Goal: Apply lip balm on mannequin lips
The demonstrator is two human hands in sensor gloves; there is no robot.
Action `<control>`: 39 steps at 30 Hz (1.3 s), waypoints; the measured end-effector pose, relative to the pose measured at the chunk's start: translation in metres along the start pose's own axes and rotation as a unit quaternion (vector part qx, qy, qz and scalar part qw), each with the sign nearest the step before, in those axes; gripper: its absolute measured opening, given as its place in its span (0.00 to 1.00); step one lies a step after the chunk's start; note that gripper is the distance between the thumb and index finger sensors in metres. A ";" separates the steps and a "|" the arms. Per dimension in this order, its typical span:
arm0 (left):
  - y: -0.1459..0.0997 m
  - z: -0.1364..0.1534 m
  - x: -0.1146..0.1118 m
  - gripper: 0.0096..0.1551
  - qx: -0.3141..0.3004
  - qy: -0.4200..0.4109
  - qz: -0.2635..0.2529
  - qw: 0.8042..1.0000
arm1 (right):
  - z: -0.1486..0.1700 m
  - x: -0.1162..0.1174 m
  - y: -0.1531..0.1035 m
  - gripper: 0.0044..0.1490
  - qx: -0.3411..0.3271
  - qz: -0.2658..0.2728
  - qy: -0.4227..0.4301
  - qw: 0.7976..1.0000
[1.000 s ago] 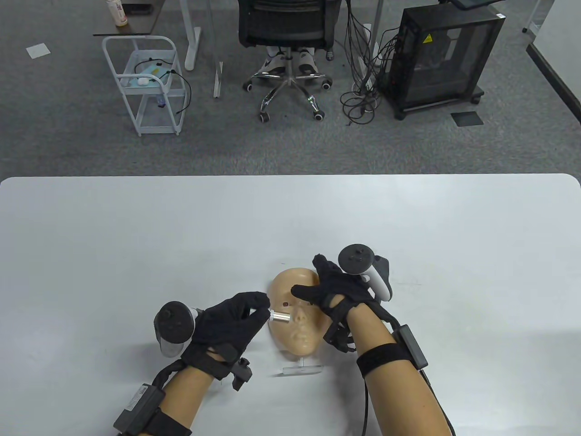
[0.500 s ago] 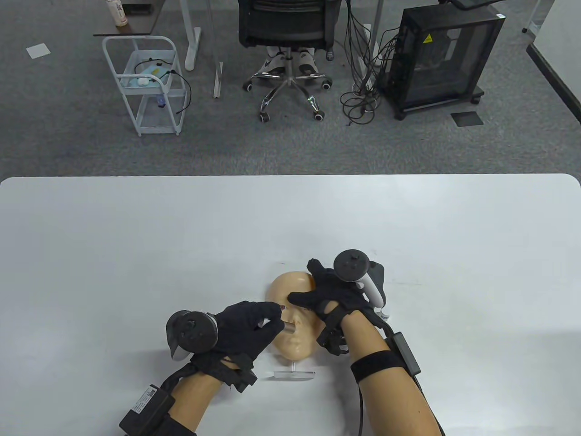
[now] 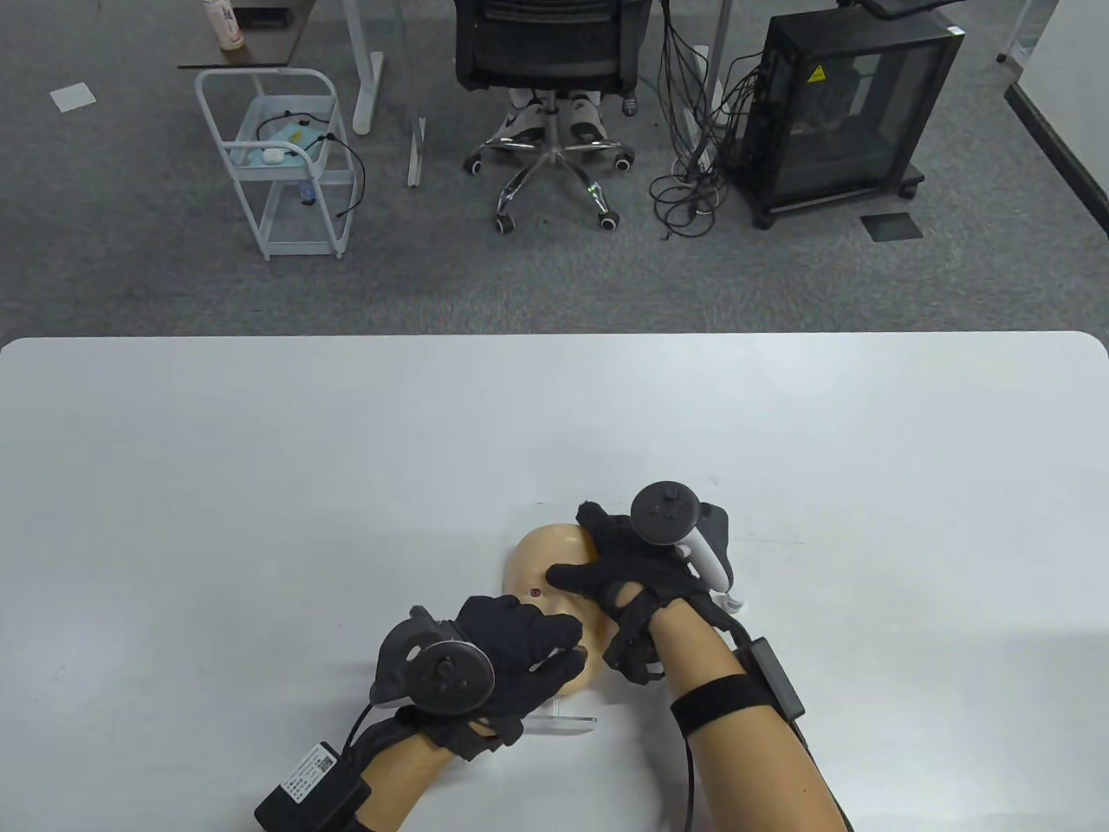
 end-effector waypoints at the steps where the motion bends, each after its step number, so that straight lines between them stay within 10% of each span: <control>1: 0.000 0.000 -0.001 0.25 0.000 0.002 -0.001 1.000 | 0.000 0.000 0.000 0.66 0.000 0.000 0.000 1.000; 39: -0.003 -0.002 0.008 0.26 0.037 0.067 -0.001 0.997 | -0.001 0.001 0.000 0.64 -0.009 -0.004 -0.007 1.000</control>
Point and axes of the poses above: the tracker on the back of each hand, its own z axis roughly to the little-finger side, its own y axis roughly from the wrist to the fingertips, x = y × z, the point moved 3 cm from there along y, roughly from the wrist to the fingertips, and after that the axes turned 8 degrees about y, right-handed, at the moved point
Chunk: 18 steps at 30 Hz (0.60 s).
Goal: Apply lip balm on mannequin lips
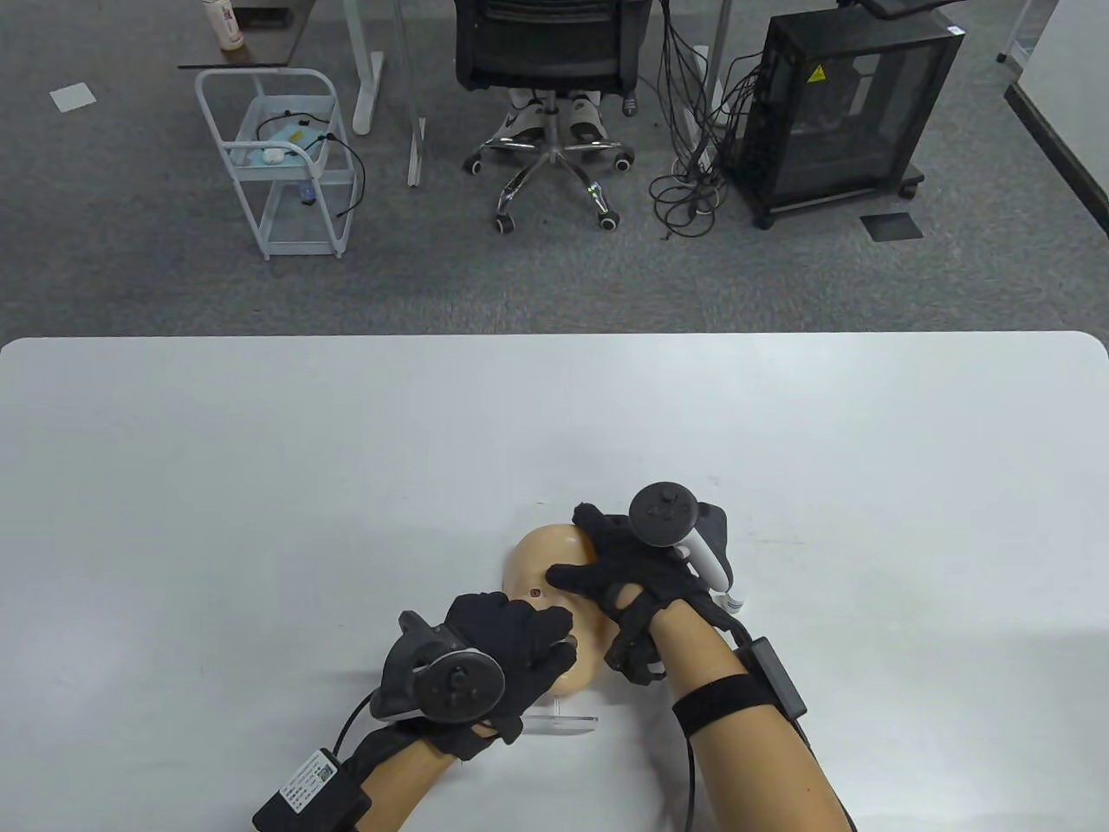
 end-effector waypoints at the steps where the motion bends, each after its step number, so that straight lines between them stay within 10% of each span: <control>1: 0.000 0.001 0.001 0.26 0.002 0.002 0.003 1.000 | 0.000 0.000 0.000 0.64 0.000 0.000 0.000 1.000; 18: -0.001 0.010 0.004 0.26 0.031 0.014 0.057 0.998 | 0.000 0.000 0.000 0.63 -0.001 -0.004 0.000 1.000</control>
Point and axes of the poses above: the tracker on the back of each hand, its own z axis roughly to the little-finger side, its own y axis roughly from the wrist to the fingertips, x = y × z, the point moved 3 cm from there along y, roughly from the wrist to the fingertips, and after that the axes turned 8 degrees about y, right-handed, at the moved point
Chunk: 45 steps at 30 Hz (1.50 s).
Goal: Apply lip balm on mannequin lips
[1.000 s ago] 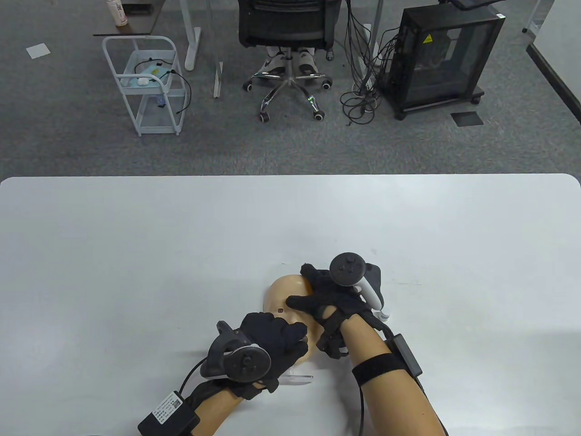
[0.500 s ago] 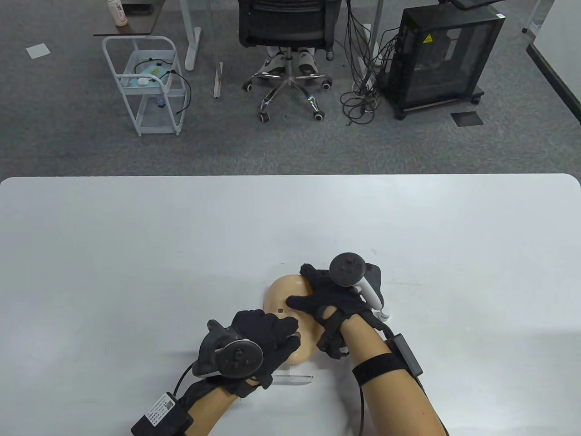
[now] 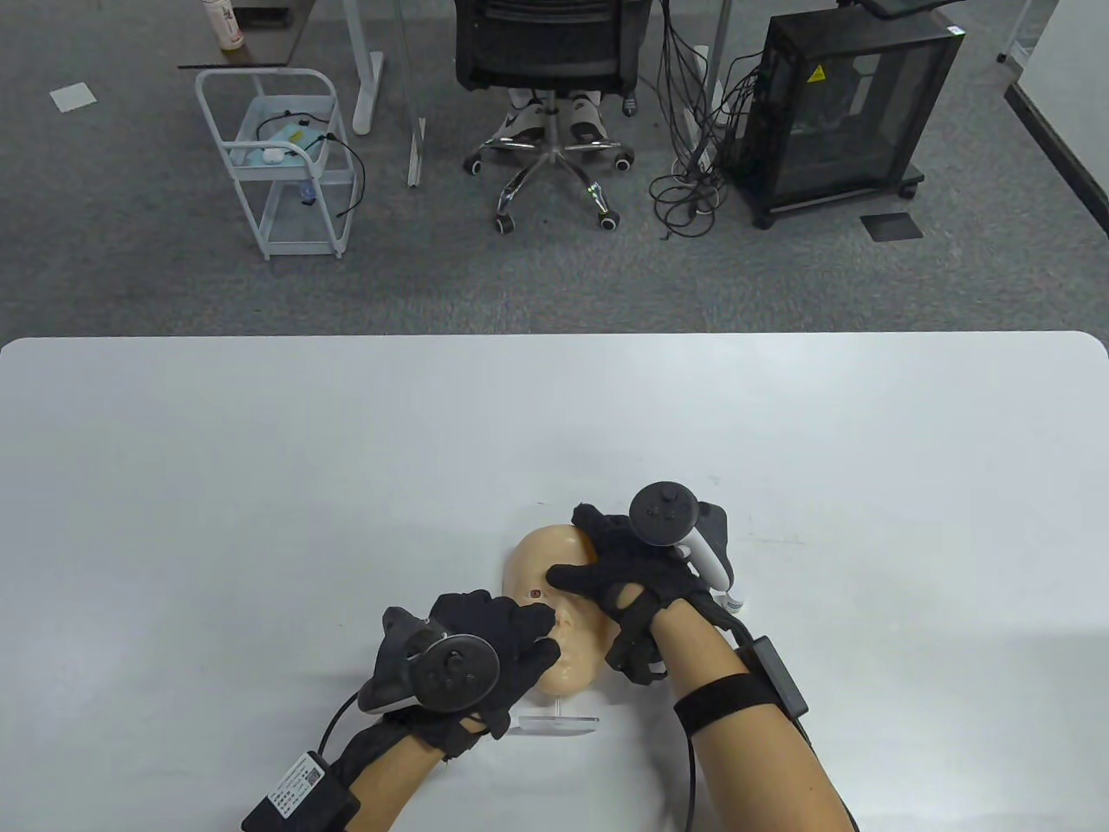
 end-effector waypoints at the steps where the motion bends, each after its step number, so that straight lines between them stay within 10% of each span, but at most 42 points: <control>1: 0.000 0.000 0.000 0.26 0.001 0.000 0.001 1.000 | 0.000 0.000 0.000 0.64 0.000 0.000 0.000 1.000; 45: 0.000 0.000 -0.011 0.26 0.029 -0.117 -0.014 0.993 | -0.001 0.000 0.002 0.63 0.000 -0.005 0.000 1.000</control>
Point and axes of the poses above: the tracker on the back of each hand, its own z axis roughly to the little-finger side, its own y axis roughly from the wrist to the fingertips, x = y × z, the point moved 3 cm from there along y, roughly from the wrist to the fingertips, and after that the axes turned 8 degrees about y, right-handed, at the moved point
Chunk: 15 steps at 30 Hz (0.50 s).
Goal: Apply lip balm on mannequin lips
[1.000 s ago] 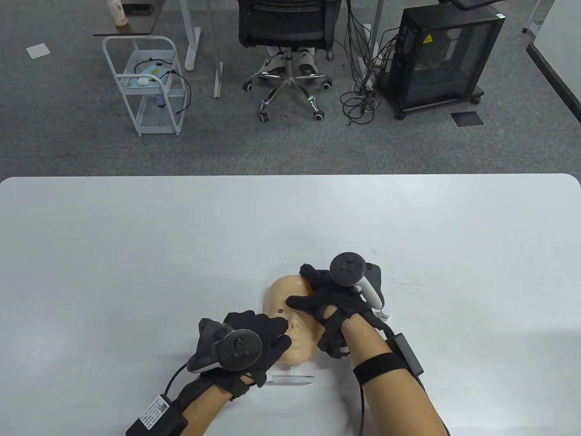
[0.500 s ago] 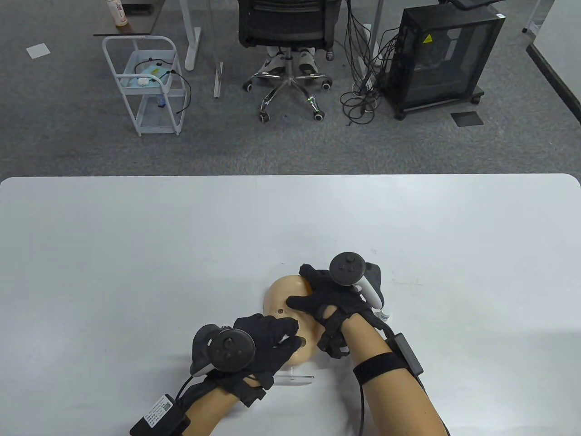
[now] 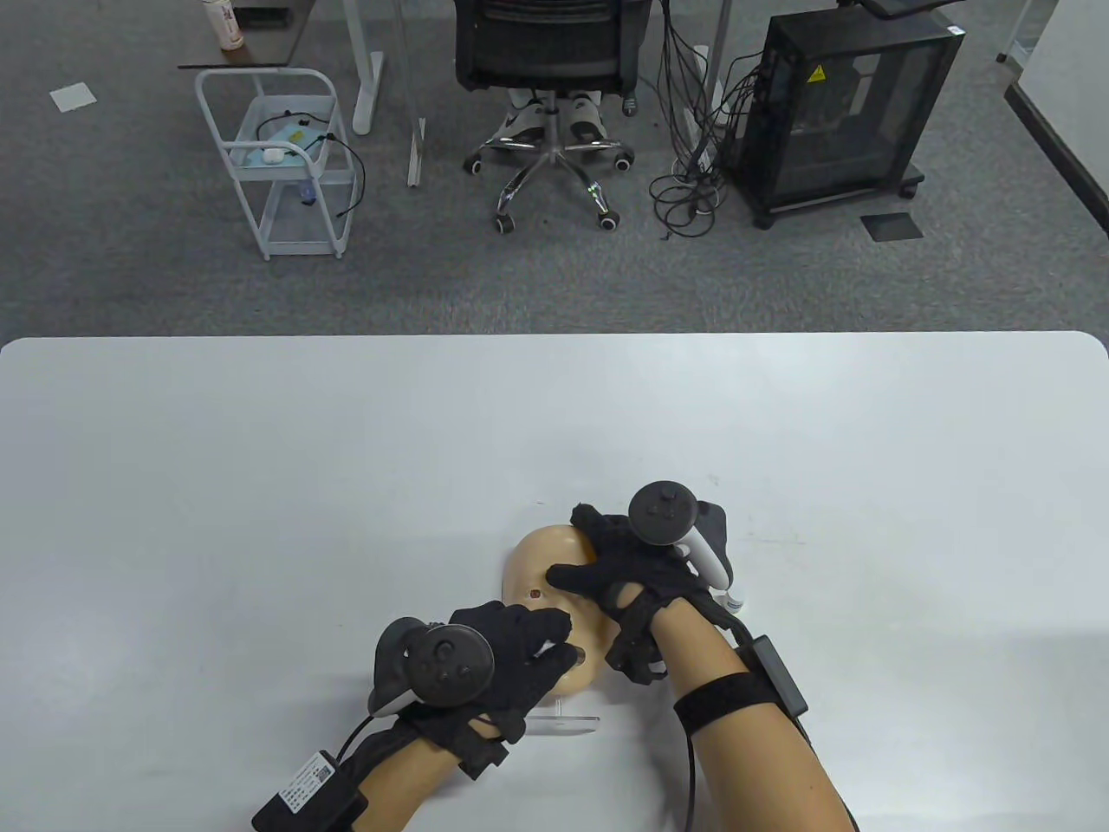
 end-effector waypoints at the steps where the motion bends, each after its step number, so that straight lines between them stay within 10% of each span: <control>1: 0.000 0.000 0.000 0.26 0.000 0.001 0.001 1.000 | 0.000 0.000 0.000 0.63 0.000 0.000 0.000 1.000; 15: 0.000 0.010 0.010 0.25 0.021 0.016 0.026 0.999 | 0.000 0.000 0.000 0.63 0.000 -0.003 0.000 1.000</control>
Point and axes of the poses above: the tracker on the back of each hand, its own z axis roughly to the little-finger side, its own y axis roughly from the wrist to the fingertips, x = y × z, the point moved 3 cm from there along y, roughly from the wrist to the fingertips, and after that the axes turned 8 degrees about y, right-handed, at the moved point
